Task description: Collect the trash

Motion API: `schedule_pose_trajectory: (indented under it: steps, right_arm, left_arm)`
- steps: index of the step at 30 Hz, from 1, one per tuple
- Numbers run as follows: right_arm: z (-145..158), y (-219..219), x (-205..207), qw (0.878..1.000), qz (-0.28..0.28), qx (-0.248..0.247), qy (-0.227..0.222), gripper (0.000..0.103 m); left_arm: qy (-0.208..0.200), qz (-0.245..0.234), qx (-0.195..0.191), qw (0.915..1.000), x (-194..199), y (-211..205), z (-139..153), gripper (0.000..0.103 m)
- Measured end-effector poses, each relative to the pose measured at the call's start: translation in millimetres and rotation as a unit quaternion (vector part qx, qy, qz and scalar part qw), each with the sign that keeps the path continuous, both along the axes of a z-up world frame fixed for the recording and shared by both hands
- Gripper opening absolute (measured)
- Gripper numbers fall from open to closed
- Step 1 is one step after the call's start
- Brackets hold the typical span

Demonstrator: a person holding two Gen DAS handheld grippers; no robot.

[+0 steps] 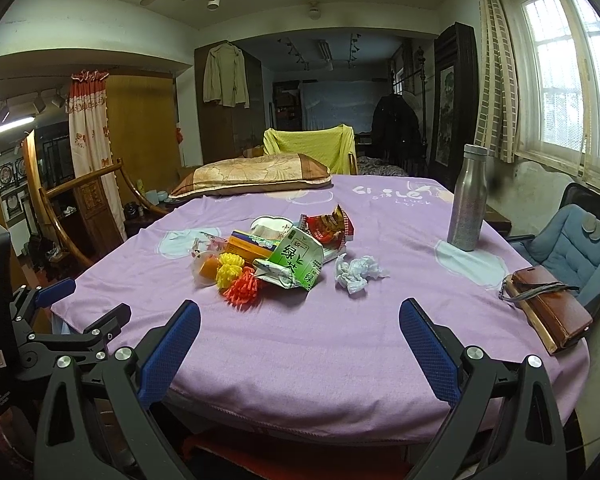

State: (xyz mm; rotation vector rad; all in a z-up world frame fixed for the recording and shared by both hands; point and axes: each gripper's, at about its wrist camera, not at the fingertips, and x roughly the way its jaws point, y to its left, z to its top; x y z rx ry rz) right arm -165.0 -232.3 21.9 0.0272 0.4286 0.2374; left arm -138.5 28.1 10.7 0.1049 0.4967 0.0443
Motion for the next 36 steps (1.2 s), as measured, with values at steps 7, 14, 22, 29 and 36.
schedule_pose_trajectory:
  steps: [7,14,22,29,36]
  right_arm:
    - [0,0,-1,1.000,0.000,-0.001,-0.002,0.097]
    - [1,-1,-2,1.000,-0.001,0.000,-0.003,0.097]
    - [1,-3,0,1.000,-0.001,0.002,-0.001,0.097]
    - [-3,-4,8,1.000,0.000,0.000,0.008,0.097]
    - [-12,-5,22,1.000,-0.001,0.003,0.025,0.097]
  left_arm:
    - [0.000,0.000,0.000,1.0000,0,0,0,0.096]
    - [0.000,0.000,0.001,1.0000,0,-1,0,0.096]
    - [0.002,-0.001,0.003,1.0000,0,0,-2,0.096]
    - [0.009,0.000,0.007,0.9999,6,-1,-6,0.096]
    - [0.026,0.000,0.008,0.9996,16,-2,-15,0.096]
